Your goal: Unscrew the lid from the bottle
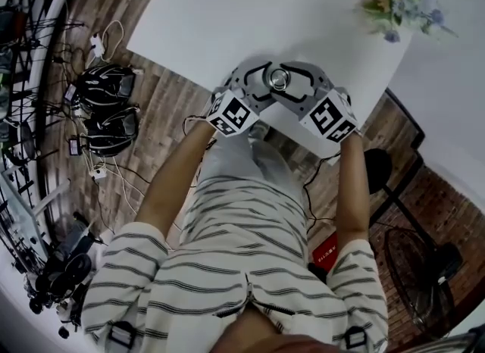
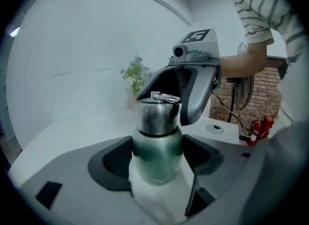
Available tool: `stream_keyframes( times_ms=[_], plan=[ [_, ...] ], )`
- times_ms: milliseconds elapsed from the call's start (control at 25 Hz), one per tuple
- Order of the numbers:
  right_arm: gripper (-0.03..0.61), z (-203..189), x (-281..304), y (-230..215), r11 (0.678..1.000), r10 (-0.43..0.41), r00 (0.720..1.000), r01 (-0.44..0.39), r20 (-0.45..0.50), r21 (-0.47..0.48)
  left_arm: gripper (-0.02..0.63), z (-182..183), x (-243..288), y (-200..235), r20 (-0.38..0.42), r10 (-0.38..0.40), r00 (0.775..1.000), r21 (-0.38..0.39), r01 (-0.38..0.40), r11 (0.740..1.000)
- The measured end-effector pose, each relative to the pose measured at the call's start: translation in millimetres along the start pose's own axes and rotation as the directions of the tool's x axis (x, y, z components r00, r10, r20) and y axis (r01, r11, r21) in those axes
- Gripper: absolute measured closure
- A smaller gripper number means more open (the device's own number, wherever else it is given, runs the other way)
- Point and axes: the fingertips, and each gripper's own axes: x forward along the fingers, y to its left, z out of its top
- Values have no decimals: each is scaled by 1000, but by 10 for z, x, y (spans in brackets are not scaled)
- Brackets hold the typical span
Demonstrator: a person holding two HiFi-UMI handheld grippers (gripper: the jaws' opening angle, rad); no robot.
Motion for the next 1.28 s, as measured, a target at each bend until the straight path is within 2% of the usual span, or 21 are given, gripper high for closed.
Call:
stream_keyframes(
  times_ms=[240, 440, 600, 720, 800, 880, 1000, 1120, 1280],
  plan=[
    [310, -39, -15, 40, 971, 176, 984, -178, -29, -158, 284, -2, 13, -6, 0, -9, 1000, 5, 9, 1000],
    [311, -65, -16, 55, 940, 252, 964, -264, -81, -217, 284, -3, 8, -6, -6, -12, 1000, 9, 12, 1000],
    [310, -58, -16, 59, 936, 259, 961, -274, -95, -219, 284, -1, 8, -8, -5, -15, 1000, 8, 15, 1000],
    [302, 33, -25, 53, 963, 239, 971, -241, -31, -117, 284, -5, 6, -7, -5, -14, 1000, 8, 14, 1000],
    [288, 125, -61, 34, 983, 180, 982, -179, 54, -30, 284, -3, 7, -9, -6, -15, 1000, 8, 15, 1000],
    [268, 192, -98, -14, 997, 73, 991, -77, 116, 30, 284, 0, 4, -6, -6, -16, 1000, 9, 16, 1000],
    [255, 241, -130, -87, 988, -117, 980, 99, 163, 117, 284, -3, -3, 3, -5, -14, 1000, 8, 14, 1000],
    [258, 225, -152, -139, 941, -283, 945, 241, 163, 236, 284, -4, -3, -1, -7, -11, 1000, 9, 11, 1000],
    [265, 180, -138, -139, 851, -435, 889, 356, 139, 385, 284, 1, -9, 4, -8, -8, 1000, 11, 8, 1000]
  ],
)
